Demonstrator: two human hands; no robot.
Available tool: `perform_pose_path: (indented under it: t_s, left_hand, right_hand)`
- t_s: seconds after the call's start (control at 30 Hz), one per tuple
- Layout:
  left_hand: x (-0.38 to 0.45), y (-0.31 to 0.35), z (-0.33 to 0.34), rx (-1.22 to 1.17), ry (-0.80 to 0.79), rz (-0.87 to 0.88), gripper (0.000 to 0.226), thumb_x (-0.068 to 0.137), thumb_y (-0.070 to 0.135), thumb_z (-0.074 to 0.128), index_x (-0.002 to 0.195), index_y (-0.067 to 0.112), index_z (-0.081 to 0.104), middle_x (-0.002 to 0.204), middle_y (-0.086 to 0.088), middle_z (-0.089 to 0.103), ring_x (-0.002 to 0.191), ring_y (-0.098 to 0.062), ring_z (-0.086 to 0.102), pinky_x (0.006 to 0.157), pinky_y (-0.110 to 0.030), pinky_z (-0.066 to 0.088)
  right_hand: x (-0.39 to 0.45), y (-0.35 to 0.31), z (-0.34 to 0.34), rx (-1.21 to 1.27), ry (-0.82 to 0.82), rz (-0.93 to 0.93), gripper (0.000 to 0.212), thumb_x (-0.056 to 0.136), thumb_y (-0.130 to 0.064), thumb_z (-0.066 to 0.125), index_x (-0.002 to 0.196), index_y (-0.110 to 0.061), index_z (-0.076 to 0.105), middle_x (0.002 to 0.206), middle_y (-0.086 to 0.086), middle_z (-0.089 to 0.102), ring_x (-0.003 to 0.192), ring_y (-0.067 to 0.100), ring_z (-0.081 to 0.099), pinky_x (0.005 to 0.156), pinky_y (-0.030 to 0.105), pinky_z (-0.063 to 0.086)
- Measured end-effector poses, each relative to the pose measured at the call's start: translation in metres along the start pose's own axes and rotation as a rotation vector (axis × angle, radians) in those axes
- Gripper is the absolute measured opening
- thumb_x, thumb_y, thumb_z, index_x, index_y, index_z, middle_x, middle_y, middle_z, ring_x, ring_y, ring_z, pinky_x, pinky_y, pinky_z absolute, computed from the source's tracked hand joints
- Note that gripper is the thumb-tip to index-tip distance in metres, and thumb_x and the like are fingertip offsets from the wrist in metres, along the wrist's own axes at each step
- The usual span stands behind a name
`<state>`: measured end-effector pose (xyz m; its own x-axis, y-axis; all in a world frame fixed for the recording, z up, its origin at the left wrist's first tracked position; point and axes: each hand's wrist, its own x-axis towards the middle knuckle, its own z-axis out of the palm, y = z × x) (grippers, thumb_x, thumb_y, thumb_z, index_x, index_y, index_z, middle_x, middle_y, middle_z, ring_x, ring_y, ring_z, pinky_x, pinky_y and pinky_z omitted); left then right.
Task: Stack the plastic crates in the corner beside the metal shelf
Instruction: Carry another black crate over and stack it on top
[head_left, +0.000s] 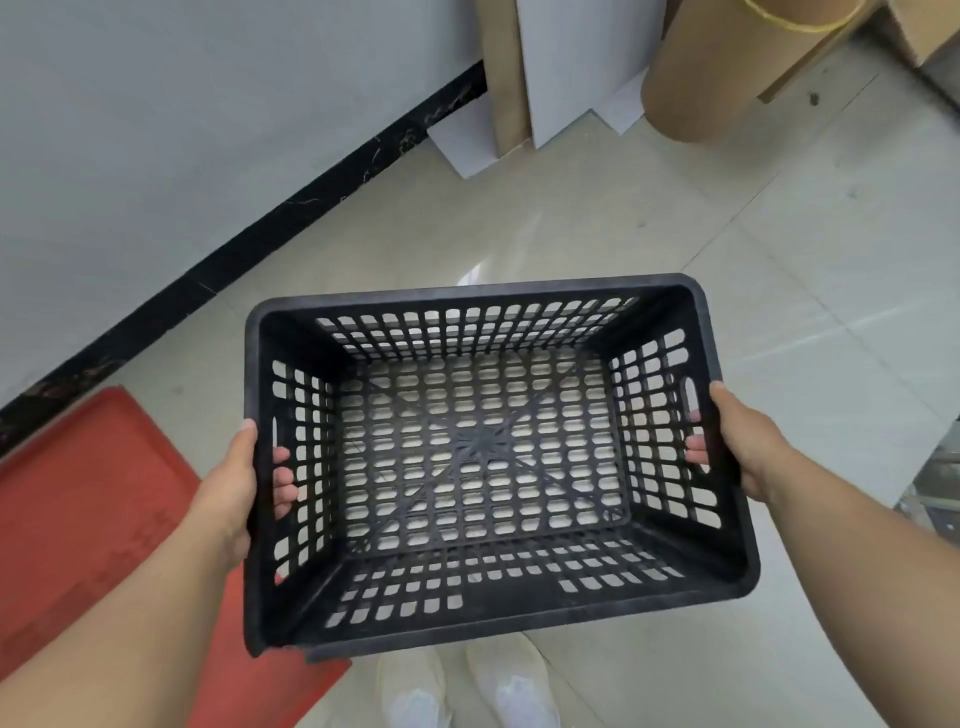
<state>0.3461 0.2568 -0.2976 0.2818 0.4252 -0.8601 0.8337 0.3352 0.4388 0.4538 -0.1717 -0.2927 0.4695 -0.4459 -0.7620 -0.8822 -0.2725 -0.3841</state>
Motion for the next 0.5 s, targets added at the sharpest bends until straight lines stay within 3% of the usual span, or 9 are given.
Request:
perform_pose_path:
  t_s: [0.17, 0.33, 0.5]
  left_hand:
    - [-0.031, -0.004, -0.025, -0.132, 0.026, -0.008, 0.051, 0.095, 0.059, 0.037, 0.082, 0.014, 0.056, 0.062, 0.0, 0.051, 0.046, -0.013, 0.049, 0.058, -0.026, 0.041]
    - [-0.082, -0.011, -0.077, -0.257, 0.075, 0.025, 0.047, 0.101, 0.046, 0.031, 0.081, 0.012, 0.056, 0.041, 0.005, 0.053, 0.03, -0.005, 0.048, 0.039, -0.013, 0.041]
    - [-0.118, -0.035, -0.163, -0.403, 0.128, -0.002, 0.045, 0.102, 0.043, 0.03, 0.084, 0.012, 0.057, 0.04, 0.006, 0.055, 0.031, -0.007, 0.049, 0.045, -0.02, 0.043]
  right_hand:
    - [-0.036, -0.01, -0.012, 0.151, -0.045, -0.103, 0.043, 0.097, -0.042, 0.037, 0.085, -0.01, 0.062, 0.07, 0.01, 0.058, 0.055, 0.02, 0.051, 0.054, 0.027, 0.04]
    - [-0.095, -0.04, -0.005, 0.097, -0.038, -0.175, 0.042, 0.098, -0.039, 0.035, 0.08, -0.011, 0.06, 0.065, 0.006, 0.057, 0.044, 0.014, 0.047, 0.05, 0.025, 0.037]
    - [-0.159, -0.058, 0.034, 0.032, -0.105, -0.256, 0.041, 0.097, -0.039, 0.036, 0.083, -0.01, 0.061, 0.065, 0.005, 0.055, 0.052, 0.018, 0.045, 0.053, 0.028, 0.037]
